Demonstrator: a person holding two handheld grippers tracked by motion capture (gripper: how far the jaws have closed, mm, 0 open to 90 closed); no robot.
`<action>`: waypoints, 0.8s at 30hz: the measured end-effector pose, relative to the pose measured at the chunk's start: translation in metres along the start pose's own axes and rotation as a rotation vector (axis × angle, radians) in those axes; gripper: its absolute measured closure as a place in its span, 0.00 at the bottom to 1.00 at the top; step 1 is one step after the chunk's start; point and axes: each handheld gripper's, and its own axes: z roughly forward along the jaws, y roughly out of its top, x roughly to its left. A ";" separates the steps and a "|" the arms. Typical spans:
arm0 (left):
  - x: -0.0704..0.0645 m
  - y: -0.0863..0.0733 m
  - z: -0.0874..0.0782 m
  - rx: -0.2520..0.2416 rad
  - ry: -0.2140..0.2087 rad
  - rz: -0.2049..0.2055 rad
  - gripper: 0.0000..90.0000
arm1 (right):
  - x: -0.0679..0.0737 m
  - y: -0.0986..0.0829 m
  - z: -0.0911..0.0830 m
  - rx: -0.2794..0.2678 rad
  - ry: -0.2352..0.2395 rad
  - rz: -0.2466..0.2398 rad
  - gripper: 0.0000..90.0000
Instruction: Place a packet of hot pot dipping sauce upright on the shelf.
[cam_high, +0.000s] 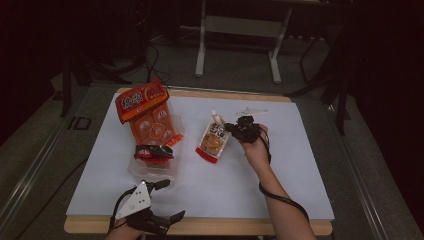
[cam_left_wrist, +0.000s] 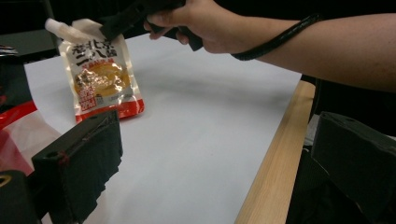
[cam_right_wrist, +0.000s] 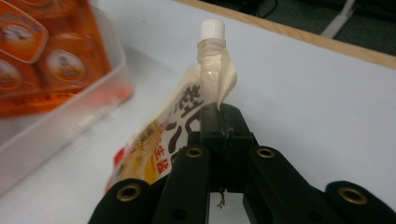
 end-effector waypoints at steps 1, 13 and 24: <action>0.000 0.000 0.000 -0.001 -0.001 0.001 0.03 | 0.003 0.002 -0.002 -0.004 0.007 -0.006 1.00; -0.001 0.002 -0.002 -0.040 -0.019 -0.008 0.03 | 0.034 0.014 -0.021 -0.062 0.105 -0.064 1.00; -0.002 0.004 -0.002 -0.052 -0.019 -0.012 0.03 | 0.049 0.018 -0.046 -0.091 0.143 -0.128 1.00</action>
